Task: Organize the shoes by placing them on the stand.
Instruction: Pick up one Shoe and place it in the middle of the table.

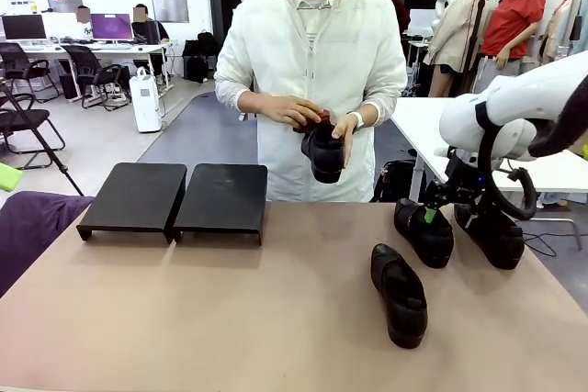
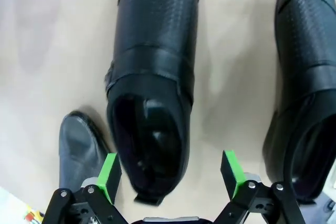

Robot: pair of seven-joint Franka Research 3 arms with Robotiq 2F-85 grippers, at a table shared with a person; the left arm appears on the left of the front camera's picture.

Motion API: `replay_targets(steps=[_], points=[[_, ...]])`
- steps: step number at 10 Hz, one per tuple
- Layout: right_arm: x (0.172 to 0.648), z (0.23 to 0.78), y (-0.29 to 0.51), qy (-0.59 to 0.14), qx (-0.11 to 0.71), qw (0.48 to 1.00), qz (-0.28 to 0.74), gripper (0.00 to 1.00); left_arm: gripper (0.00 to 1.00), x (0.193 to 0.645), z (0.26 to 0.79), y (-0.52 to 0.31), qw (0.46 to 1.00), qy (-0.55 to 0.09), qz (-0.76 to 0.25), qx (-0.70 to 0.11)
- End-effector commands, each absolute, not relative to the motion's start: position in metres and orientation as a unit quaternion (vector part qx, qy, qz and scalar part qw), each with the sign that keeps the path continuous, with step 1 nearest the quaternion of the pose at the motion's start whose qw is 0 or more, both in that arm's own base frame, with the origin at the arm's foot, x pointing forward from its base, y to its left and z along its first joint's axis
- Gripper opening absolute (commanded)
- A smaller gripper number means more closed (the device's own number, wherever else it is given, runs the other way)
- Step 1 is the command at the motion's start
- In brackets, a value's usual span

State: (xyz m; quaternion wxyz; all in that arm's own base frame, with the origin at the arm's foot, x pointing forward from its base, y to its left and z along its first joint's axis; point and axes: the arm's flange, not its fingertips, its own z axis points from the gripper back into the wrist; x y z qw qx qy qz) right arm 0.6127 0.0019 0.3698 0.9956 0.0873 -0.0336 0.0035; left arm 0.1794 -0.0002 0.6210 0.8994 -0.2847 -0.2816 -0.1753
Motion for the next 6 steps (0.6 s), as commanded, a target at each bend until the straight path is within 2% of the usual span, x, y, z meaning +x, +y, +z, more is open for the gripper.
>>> replay_targets(steps=[1,4,5,6], points=[[0.629,0.363,-0.001,-0.043,0.064,0.997,-0.025,1.00,1.00,0.180,0.622,0.001,0.895,-0.282,-0.185,-0.293],[0.637,0.350,0.000,-0.047,0.071,0.996,-0.028,1.00,1.00,0.180,0.622,0.001,0.895,-0.282,-0.185,-0.293],[0.637,0.346,0.000,-0.044,0.070,0.996,-0.022,0.40,1.00,0.180,0.622,0.001,0.895,-0.282,-0.185,-0.293],[0.637,0.347,-0.001,-0.049,0.062,0.997,-0.025,0.00,1.00,0.180,0.622,0.001,0.895,-0.282,-0.185,-0.293]])
